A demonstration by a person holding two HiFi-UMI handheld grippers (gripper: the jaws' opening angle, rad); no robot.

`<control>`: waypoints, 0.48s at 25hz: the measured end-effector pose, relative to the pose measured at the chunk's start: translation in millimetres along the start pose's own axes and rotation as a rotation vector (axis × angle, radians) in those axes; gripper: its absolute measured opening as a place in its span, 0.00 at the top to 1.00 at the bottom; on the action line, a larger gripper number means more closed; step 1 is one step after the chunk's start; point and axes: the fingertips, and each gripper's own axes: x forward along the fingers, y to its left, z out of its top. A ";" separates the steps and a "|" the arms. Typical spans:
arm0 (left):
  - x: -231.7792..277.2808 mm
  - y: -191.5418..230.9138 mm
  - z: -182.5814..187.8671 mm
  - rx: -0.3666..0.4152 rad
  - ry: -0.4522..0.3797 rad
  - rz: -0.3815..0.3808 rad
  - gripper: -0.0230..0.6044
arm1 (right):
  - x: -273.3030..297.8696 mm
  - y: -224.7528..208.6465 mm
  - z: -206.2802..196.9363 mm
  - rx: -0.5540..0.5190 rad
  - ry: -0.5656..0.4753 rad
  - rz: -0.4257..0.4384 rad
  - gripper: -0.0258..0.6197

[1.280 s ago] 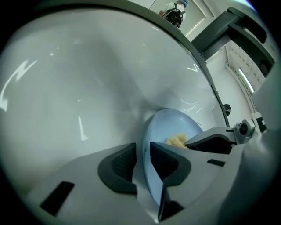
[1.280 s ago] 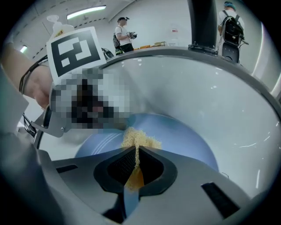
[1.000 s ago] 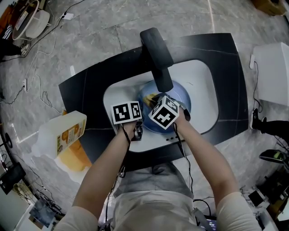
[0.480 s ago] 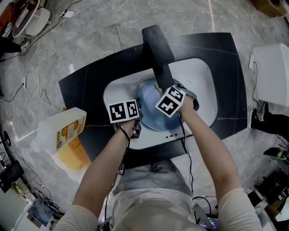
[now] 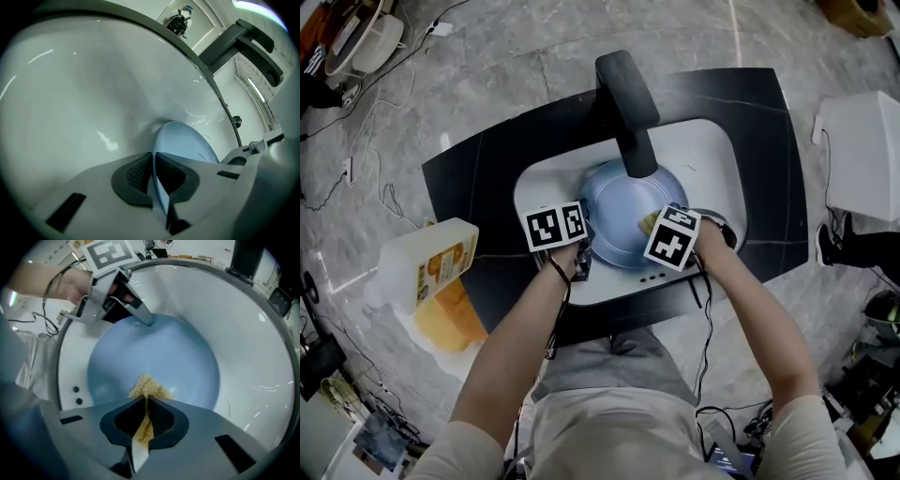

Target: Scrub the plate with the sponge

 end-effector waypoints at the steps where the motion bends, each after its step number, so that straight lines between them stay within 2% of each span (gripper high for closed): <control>1: -0.4 0.0 0.2 0.000 -0.001 0.002 0.91 | -1.5 15.1 5.3 -0.007 -0.026 0.047 0.89; 3: -0.3 -0.5 0.9 -0.003 -0.003 0.005 0.91 | -2.0 40.9 20.7 -0.034 -0.076 0.103 0.89; 7: -1.4 1.0 -0.5 -0.001 0.012 -0.003 0.91 | 4.1 63.3 63.0 -0.072 -0.196 0.109 0.89; 9: -3.7 -0.2 -0.8 0.012 0.021 -0.012 0.92 | 5.4 61.4 82.4 -0.065 -0.260 0.092 0.89; 12: -6.4 -3.3 -2.7 0.018 0.033 -0.031 0.92 | 8.5 46.5 101.0 -0.110 -0.292 0.009 0.89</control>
